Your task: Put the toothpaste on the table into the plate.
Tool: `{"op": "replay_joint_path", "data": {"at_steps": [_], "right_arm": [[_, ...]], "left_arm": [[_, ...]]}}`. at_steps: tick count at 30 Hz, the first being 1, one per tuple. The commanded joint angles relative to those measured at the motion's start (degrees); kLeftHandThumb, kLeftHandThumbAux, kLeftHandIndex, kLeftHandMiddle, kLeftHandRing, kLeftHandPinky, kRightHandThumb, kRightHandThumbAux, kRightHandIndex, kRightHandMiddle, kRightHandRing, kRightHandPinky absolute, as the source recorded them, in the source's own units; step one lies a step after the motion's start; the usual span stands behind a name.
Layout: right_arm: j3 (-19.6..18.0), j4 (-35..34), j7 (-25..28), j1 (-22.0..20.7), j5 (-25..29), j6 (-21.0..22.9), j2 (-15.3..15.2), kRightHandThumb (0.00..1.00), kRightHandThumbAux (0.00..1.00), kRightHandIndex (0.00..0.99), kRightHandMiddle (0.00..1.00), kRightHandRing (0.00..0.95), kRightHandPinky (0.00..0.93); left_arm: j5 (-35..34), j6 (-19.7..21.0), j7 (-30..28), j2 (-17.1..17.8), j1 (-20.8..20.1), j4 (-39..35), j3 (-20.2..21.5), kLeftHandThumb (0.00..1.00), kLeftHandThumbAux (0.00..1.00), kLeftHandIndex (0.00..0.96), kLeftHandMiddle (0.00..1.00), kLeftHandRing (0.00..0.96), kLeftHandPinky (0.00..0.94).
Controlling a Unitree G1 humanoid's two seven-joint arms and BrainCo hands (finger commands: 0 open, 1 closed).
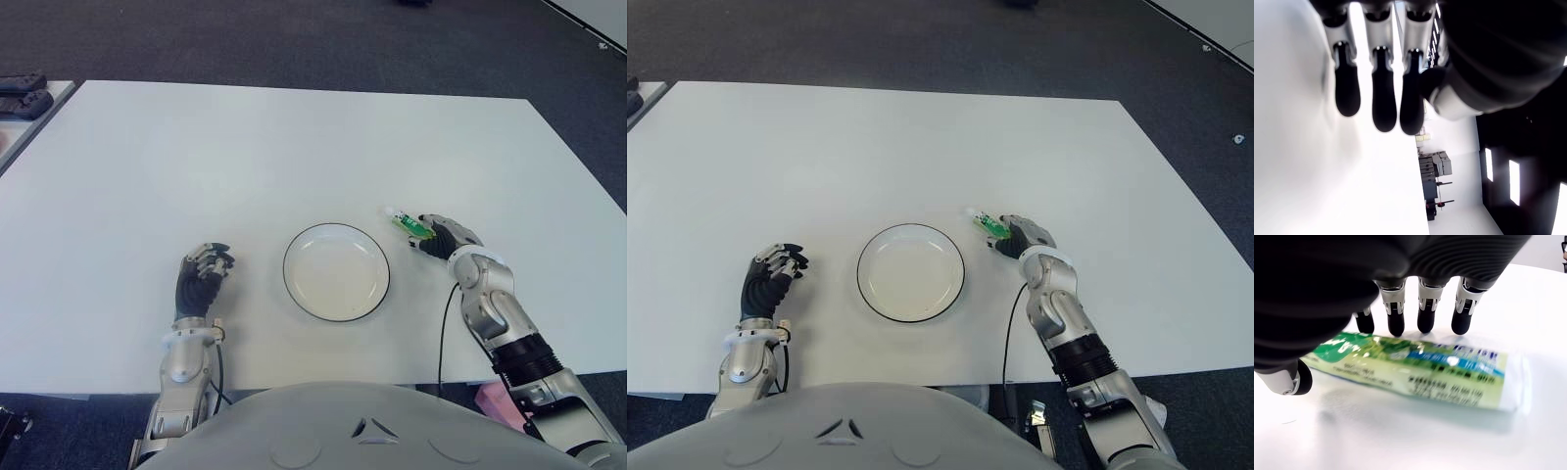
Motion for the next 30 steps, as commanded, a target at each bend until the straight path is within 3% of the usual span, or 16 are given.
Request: {"op": "replay_joint_path", "data": {"at_steps": [1,6,10,14,17,30], "right_arm": [[0.43,1.91,2.64,1.85,0.51,0.94,-1.03,0.491,0.366,0.0,0.0,0.0,0.097],[0.0,1.18,1.92,2.3,0.51,0.89,-0.81,0.5,0.375,0.003,0.011,0.019,0.135],[-0.47,0.46,0.48,2.89,0.51,0.58,-0.44,0.533,0.38,0.048,0.078,0.092,0.205],[-0.68,0.14,-0.46,3.3,0.61,0.13,-0.41,0.588,0.385,0.322,0.165,0.158,0.248],[-1.2,0.84,-3.07,3.9,1.27,-1.88,-0.12,0.632,0.386,0.393,0.21,0.182,0.257],[-2.9,1.88,-8.1,4.74,1.88,-4.08,1.12,0.691,0.43,0.387,0.287,0.255,0.329]], "left_arm": [[-0.4,0.08,-1.14,0.08,0.22,-0.14,0.07,0.707,0.717,0.431,0.523,0.522,0.525],[-0.28,0.21,-0.93,-0.04,0.4,-0.33,0.24,0.708,0.717,0.431,0.518,0.518,0.526],[-0.17,0.35,-0.79,-0.09,0.55,-0.43,0.33,0.708,0.717,0.431,0.518,0.52,0.524],[-0.09,0.3,-0.73,-0.08,0.66,-0.46,0.39,0.708,0.717,0.431,0.521,0.523,0.53],[-0.13,0.25,-0.71,-0.09,0.75,-0.51,0.47,0.709,0.717,0.431,0.518,0.521,0.525],[0.39,1.36,0.13,-0.59,0.98,-0.9,0.81,0.707,0.719,0.431,0.511,0.513,0.509]]}}
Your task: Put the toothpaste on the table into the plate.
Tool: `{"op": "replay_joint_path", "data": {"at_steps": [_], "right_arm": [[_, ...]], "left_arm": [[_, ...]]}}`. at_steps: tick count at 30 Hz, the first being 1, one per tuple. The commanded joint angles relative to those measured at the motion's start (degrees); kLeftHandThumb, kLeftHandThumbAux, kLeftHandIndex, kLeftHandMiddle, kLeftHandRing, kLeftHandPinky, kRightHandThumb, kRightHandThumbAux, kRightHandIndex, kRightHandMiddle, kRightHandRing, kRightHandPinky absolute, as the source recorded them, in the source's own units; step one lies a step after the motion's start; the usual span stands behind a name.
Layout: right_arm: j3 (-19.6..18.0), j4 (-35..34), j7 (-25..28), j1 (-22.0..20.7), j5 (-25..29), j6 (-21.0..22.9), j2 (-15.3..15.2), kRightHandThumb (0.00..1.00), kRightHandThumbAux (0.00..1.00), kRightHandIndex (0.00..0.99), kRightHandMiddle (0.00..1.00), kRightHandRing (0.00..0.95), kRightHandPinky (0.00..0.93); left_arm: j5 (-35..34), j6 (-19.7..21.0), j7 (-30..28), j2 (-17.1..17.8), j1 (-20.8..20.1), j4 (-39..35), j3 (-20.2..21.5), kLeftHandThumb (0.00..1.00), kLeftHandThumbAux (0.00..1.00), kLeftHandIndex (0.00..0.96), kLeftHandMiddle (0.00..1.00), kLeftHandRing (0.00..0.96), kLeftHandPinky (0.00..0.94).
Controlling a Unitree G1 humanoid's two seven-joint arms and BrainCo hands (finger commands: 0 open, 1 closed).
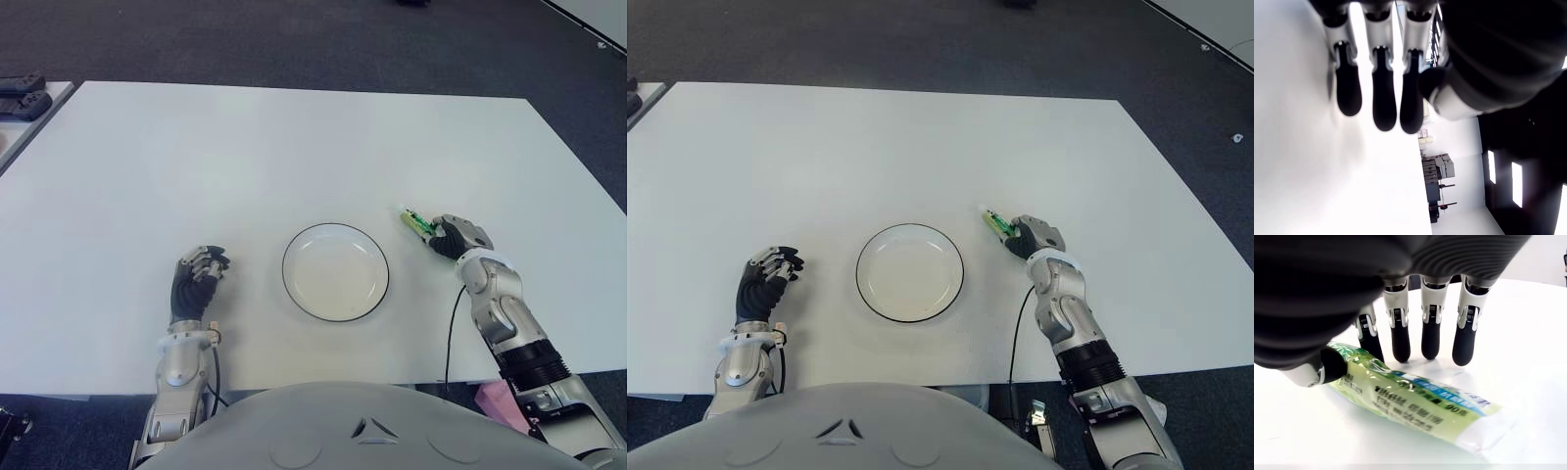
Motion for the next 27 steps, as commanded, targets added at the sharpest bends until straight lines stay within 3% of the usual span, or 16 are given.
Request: {"op": "replay_joint_path", "data": {"at_steps": [1,14,16,19,22,27], "right_arm": [[0.12,1.75,-0.02,2.24,1.02,-0.01,0.87,0.693,0.435,0.386,0.293,0.264,0.34],[-0.57,2.47,-4.24,2.74,0.95,-1.1,1.56,0.719,0.45,0.395,0.339,0.318,0.37],[-0.76,2.2,-4.71,2.88,0.94,-1.08,1.8,0.72,0.571,0.41,0.358,0.338,0.393],[-1.12,2.04,-6.09,3.13,1.09,-1.41,2.38,0.784,0.643,0.438,0.418,0.433,0.478],[-1.22,2.14,-7.1,3.25,1.21,-2.06,2.63,0.828,0.661,0.426,0.485,0.592,0.614],[-1.38,2.9,-9.06,3.29,1.42,-3.66,2.97,0.845,0.672,0.414,0.503,0.696,0.735]], "left_arm": [[0.46,1.28,0.21,-0.49,0.14,-0.66,0.3,0.707,0.719,0.43,0.511,0.513,0.511],[-0.02,1.22,-0.02,-0.87,0.48,-1.08,0.37,0.708,0.719,0.43,0.504,0.509,0.505],[-0.09,1.15,-0.07,-0.91,0.53,-1.11,0.38,0.708,0.719,0.43,0.503,0.508,0.506],[-0.17,1.47,-0.04,-1.07,0.61,-1.33,0.41,0.709,0.718,0.43,0.501,0.506,0.51],[-0.15,1.78,0.03,-1.21,0.65,-1.47,0.46,0.709,0.718,0.43,0.502,0.507,0.511],[0.06,1.89,0.13,-1.35,0.66,-1.5,0.59,0.708,0.718,0.43,0.505,0.508,0.509]]}}
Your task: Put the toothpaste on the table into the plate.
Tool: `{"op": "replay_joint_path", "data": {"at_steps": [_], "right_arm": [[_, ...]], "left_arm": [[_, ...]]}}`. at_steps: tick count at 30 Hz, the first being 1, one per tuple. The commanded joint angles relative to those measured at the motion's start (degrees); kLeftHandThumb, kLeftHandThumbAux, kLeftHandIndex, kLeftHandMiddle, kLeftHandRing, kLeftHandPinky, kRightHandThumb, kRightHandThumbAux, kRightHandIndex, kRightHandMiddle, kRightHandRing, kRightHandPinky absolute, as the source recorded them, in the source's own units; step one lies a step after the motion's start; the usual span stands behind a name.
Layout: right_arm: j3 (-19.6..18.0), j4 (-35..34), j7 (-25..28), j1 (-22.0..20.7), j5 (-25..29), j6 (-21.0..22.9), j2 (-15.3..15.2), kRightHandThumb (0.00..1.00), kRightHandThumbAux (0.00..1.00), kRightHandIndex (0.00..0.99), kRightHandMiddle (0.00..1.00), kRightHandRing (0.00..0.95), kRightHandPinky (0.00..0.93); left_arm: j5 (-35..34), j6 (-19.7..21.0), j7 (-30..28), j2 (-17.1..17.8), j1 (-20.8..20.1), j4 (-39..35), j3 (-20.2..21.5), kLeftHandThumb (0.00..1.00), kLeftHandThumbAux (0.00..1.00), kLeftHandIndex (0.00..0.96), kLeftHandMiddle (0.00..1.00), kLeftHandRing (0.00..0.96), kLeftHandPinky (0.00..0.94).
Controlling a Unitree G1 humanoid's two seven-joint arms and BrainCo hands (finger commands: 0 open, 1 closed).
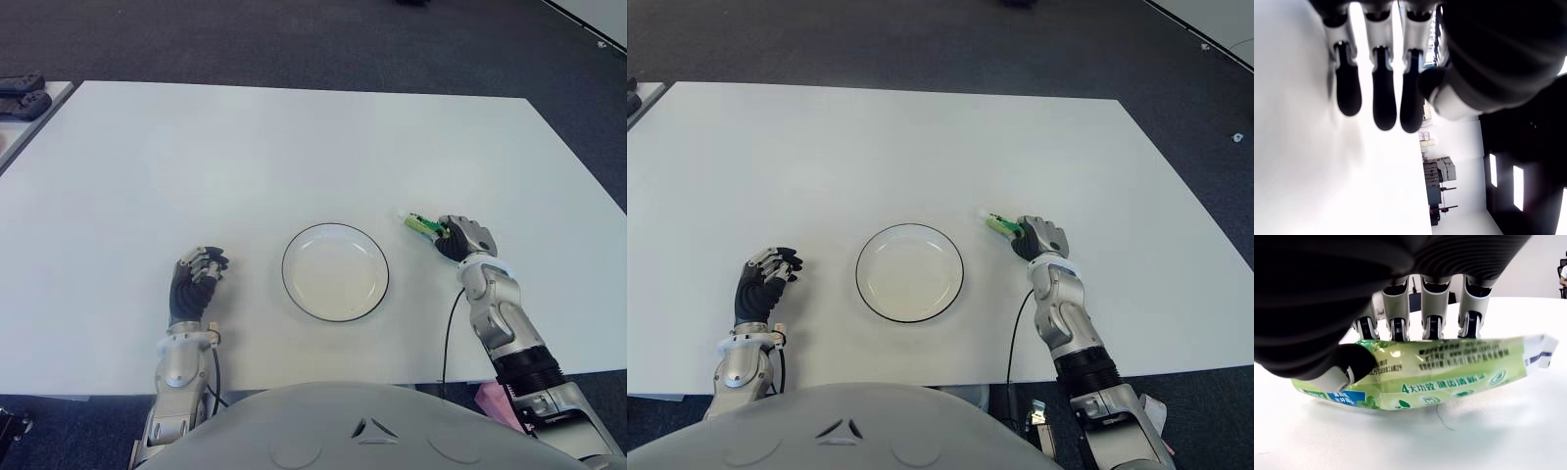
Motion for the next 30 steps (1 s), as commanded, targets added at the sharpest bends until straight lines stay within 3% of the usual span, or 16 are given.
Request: {"op": "replay_joint_path", "data": {"at_steps": [1,18,30], "right_arm": [[0.12,1.93,-0.83,1.3,1.31,-1.52,1.12,0.845,0.674,0.411,0.503,0.713,0.757],[-0.96,3.03,-3.66,0.73,1.98,-0.81,3.68,0.847,0.678,0.4,0.524,0.784,0.794],[-2.31,3.15,-7.29,1.2,3.58,-3.27,5.63,0.848,0.679,0.397,0.526,0.799,0.795]], "left_arm": [[0.11,0.79,0.12,-0.44,0.01,-0.2,0.33,0.708,0.719,0.43,0.505,0.508,0.508],[0.01,0.9,-0.03,-0.41,-0.26,0.17,0.72,0.707,0.719,0.429,0.509,0.511,0.503],[-0.29,1.37,-0.18,-0.54,-0.57,0.26,1.1,0.707,0.719,0.429,0.504,0.502,0.496]]}}
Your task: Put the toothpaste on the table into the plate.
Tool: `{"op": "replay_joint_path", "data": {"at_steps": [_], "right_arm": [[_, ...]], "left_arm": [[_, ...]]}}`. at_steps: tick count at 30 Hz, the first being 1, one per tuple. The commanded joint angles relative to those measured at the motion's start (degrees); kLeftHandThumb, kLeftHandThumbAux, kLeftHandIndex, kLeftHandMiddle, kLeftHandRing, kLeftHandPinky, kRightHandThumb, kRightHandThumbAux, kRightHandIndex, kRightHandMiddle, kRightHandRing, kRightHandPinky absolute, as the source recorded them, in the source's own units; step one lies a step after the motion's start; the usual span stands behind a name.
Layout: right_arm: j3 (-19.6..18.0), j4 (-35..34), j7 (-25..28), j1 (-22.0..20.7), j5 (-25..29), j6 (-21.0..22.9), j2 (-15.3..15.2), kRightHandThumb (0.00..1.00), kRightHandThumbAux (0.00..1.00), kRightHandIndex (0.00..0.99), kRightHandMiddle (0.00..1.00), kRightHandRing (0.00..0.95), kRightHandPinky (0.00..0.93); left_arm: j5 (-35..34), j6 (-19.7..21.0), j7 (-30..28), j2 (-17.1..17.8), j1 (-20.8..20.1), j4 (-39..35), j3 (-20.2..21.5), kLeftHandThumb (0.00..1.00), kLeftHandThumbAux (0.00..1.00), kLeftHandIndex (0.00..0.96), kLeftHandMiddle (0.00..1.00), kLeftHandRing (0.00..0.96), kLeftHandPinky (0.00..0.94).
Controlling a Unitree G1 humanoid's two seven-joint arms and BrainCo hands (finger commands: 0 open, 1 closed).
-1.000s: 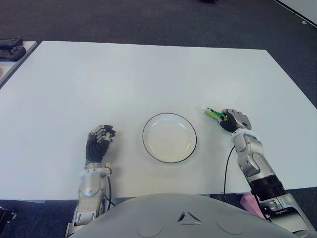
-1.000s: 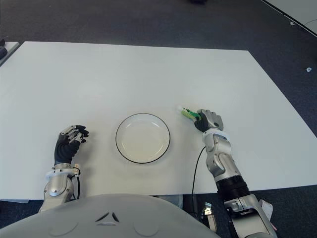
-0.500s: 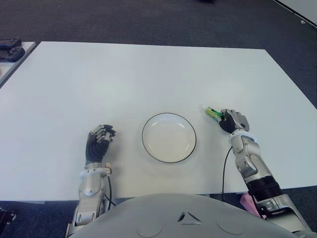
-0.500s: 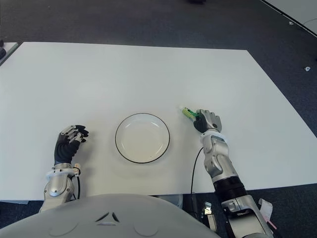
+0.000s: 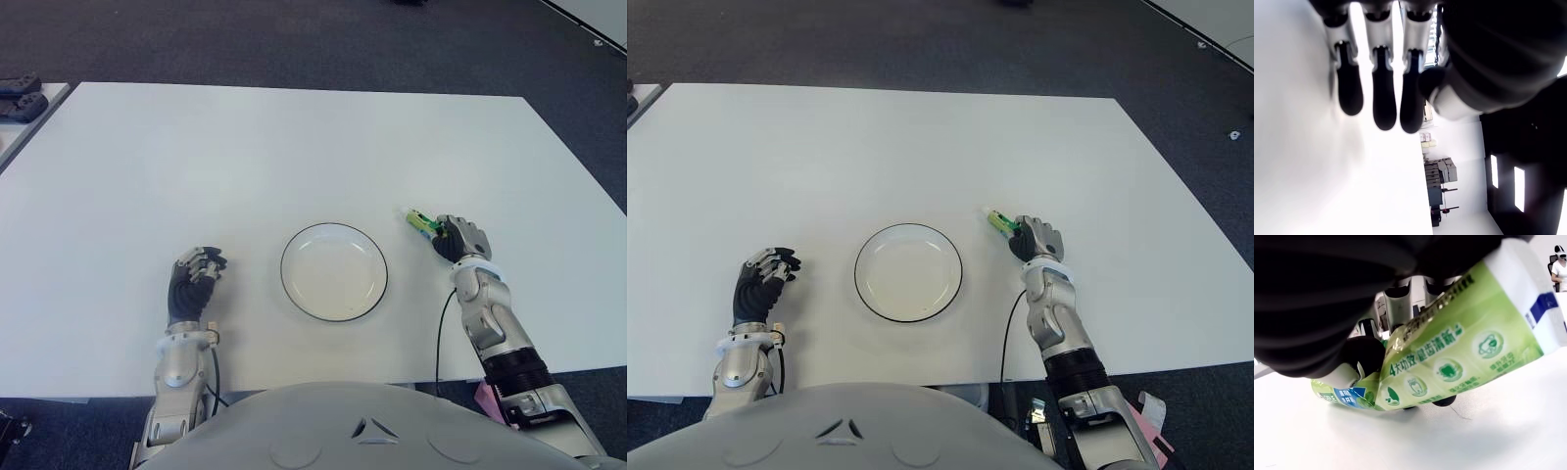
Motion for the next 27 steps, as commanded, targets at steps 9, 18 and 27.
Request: {"op": "replay_joint_path", "data": {"at_steps": [9,18,27], "right_arm": [[-2.72,0.75,-5.66,2.65,6.17,-7.08,3.86,0.848,0.681,0.395,0.53,0.815,0.801],[-5.24,1.75,-9.49,3.82,11.45,-14.52,6.31,0.847,0.683,0.39,0.529,0.828,0.795],[-6.37,3.37,-12.89,4.09,13.22,-19.13,7.9,0.848,0.683,0.389,0.527,0.837,0.799]], "left_arm": [[0.19,0.84,-0.03,-0.55,-0.61,0.38,0.35,0.707,0.719,0.429,0.503,0.506,0.509],[0.39,0.38,-0.18,-0.43,-0.66,0.52,0.25,0.708,0.718,0.43,0.507,0.51,0.513],[0.07,-0.04,-0.45,-0.52,-0.69,0.61,0.08,0.708,0.718,0.43,0.512,0.516,0.521]]}}
